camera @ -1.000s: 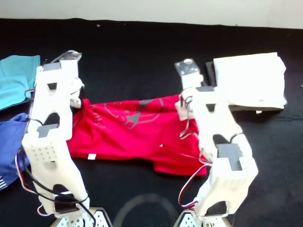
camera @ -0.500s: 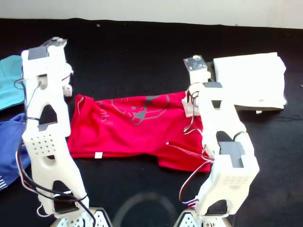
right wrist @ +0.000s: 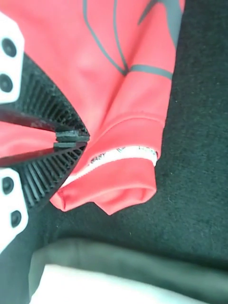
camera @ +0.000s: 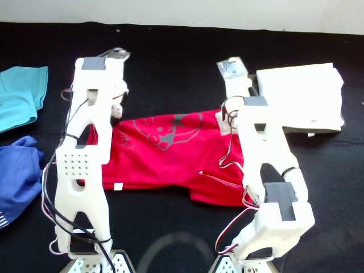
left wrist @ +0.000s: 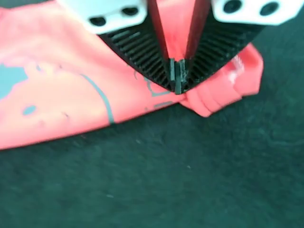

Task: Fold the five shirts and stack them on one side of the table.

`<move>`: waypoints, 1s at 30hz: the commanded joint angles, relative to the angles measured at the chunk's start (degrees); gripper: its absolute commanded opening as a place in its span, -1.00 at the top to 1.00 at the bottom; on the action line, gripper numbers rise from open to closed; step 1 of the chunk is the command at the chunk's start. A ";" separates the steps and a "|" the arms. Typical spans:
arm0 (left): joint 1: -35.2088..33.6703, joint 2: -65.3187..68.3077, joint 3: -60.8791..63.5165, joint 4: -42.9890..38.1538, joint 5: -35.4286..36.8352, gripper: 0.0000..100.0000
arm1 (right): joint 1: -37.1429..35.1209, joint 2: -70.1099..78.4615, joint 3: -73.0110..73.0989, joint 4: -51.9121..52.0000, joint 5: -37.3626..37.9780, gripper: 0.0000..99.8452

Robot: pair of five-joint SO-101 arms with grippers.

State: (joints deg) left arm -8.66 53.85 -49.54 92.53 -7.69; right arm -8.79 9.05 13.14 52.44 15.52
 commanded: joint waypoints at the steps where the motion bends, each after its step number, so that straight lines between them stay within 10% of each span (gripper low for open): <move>1: -5.14 1.80 -3.38 -0.79 0.00 0.98 | -0.22 -0.57 0.13 -1.63 -0.18 0.99; 12: -14.37 3.12 -6.55 -0.53 0.00 0.98 | 3.30 12.09 -7.43 -3.91 -0.26 0.99; 30: -11.12 3.74 -25.71 6.86 0.35 0.98 | 6.73 -0.84 -8.84 -0.66 -0.26 0.99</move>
State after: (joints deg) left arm -21.85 57.80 -72.84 99.38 -7.69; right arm -2.29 15.21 6.20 51.47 15.52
